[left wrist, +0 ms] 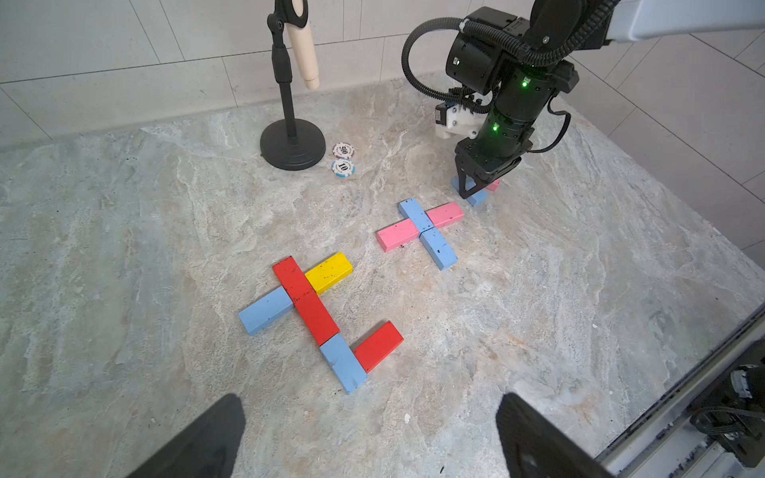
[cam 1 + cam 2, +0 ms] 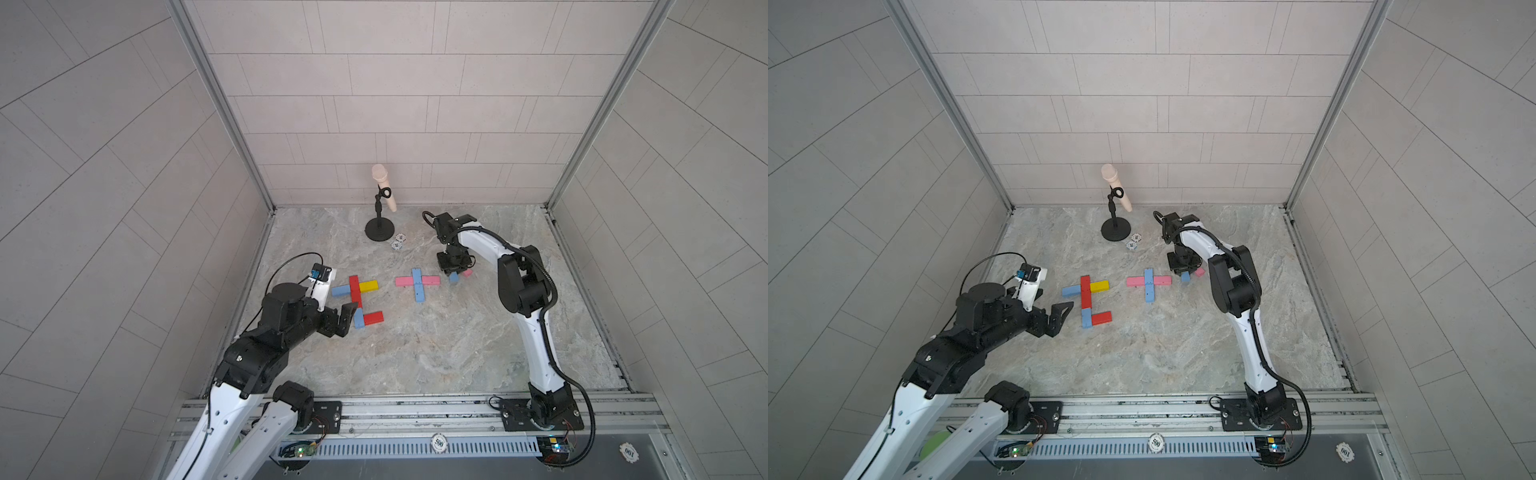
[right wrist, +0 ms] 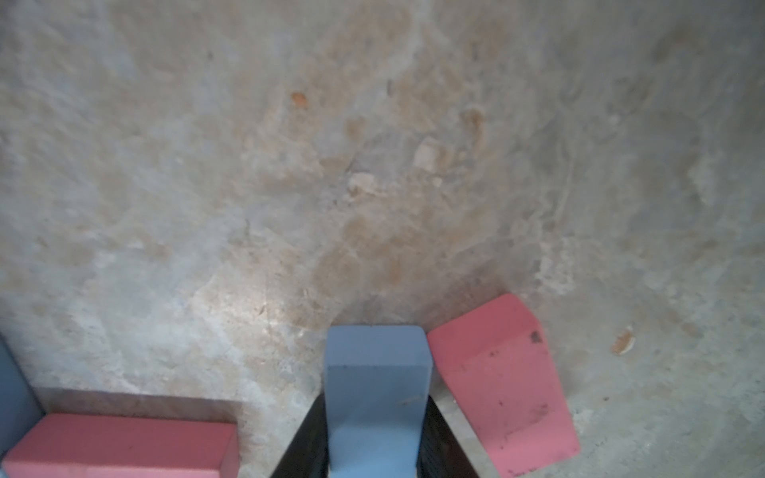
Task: Assemble the letter t with building blocks
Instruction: Pick up the building block from the center of the board, then assemble the building block at the center of the board.
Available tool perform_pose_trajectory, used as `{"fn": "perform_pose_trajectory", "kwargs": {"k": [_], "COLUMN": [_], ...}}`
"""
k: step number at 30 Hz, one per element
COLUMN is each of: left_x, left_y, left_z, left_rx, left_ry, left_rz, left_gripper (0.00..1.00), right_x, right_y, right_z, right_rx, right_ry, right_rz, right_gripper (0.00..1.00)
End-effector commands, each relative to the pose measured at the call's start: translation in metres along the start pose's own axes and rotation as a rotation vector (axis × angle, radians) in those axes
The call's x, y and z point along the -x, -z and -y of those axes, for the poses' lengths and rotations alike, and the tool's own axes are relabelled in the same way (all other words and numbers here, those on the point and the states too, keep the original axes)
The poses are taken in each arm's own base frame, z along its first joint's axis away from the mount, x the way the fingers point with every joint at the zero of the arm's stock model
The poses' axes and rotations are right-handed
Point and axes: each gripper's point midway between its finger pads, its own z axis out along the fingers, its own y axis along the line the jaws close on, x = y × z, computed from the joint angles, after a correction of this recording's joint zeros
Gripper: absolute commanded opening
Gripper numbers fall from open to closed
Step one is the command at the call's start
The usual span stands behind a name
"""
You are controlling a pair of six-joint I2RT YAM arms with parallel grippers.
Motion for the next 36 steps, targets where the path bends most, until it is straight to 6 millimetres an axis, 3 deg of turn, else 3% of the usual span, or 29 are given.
{"fn": "perform_pose_trajectory", "kwargs": {"k": [1, 8, 17, 25, 36], "left_x": [0.010, 0.012, 0.014, 0.013, 0.006], "left_y": [0.007, 0.007, 0.005, 0.004, 0.007], "left_z": [0.001, 0.001, 0.003, 0.004, 0.005], "left_rx": [0.002, 0.003, -0.006, -0.015, -0.019], "left_ry": [-0.018, -0.021, -0.027, -0.043, -0.047], "left_rz": [0.028, 0.034, 0.044, 0.039, 0.027], "left_gripper": [1.00, 1.00, 1.00, 1.00, 1.00], "right_x": [-0.001, -0.017, -0.069, -0.117, -0.136], "right_y": [0.005, 0.015, 0.024, 0.029, 0.033], "right_z": [0.007, 0.005, -0.014, -0.057, -0.112], "right_rx": [-0.026, 0.007, 0.038, 0.027, 0.072], "right_ry": [-0.018, -0.077, -0.156, -0.152, -0.146], "right_rz": [-0.005, 0.010, 0.013, 0.023, 0.020], "right_gripper": [0.22, 0.22, 0.21, 0.21, 0.21]}}
